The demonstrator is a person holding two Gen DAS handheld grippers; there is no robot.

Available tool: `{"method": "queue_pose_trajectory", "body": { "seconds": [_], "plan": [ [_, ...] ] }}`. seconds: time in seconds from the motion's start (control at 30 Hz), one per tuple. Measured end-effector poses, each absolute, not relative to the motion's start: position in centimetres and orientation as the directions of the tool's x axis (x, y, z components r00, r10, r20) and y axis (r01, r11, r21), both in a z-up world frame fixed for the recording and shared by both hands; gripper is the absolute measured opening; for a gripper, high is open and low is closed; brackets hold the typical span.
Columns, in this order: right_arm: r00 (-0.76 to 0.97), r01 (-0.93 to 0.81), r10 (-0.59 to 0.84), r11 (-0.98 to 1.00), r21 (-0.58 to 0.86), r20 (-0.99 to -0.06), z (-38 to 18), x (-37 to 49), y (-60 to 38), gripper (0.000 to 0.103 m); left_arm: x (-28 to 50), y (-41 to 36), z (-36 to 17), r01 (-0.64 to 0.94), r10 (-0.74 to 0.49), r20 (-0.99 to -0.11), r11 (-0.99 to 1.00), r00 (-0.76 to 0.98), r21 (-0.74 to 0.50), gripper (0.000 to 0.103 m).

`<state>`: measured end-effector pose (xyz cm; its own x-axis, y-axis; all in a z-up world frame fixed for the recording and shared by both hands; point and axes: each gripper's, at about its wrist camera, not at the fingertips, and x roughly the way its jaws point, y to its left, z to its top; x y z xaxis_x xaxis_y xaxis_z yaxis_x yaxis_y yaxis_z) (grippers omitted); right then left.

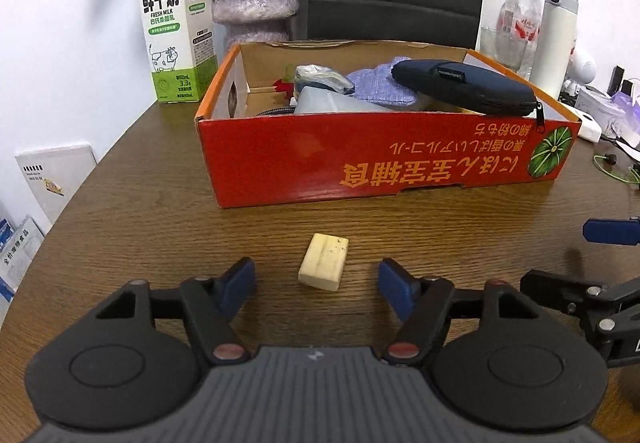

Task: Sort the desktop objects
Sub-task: 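Grasp the small beige block with the left tool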

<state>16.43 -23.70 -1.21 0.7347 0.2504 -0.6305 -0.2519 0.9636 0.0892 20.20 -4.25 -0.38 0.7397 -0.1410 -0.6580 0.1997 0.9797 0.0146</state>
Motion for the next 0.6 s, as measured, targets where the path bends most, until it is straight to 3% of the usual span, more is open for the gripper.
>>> {"method": "queue_pose_trajectory", "body": {
  "seconds": [0.1,0.2,0.27,0.33,0.6],
  "plan": [
    [0.734,-0.247,0.248,0.965,0.093,-0.632,-1.28,16.50,-23.77,0.103,20.17,-4.54,-0.39,0.207,-0.138,-0.649,0.978,0.748,0.030,0.067],
    [0.734,-0.245,0.247,0.965,0.092,-0.632,-1.32,16.53,-23.74,0.103,20.17,-4.68,-0.28,0.227,-0.164,-0.642,0.974,0.749,0.017,0.045],
    [0.737,-0.243,0.245,0.966,0.091,-0.630,-1.29,16.46,-23.73,0.103,20.21,-4.74,-0.25,0.245,-0.184,-0.639,0.969,0.747,0.007,0.038],
    [0.739,-0.242,0.244,0.966,0.091,-0.628,-1.28,16.44,-23.78,0.103,20.18,-4.61,-0.17,0.244,-0.188,-0.637,0.970,0.748,0.000,0.022],
    [0.736,-0.235,0.242,0.967,0.097,-0.632,-1.47,16.56,-23.93,0.103,19.38,-4.45,0.41,0.215,-0.163,-0.585,0.977,0.794,0.019,0.022]
  ]
}}
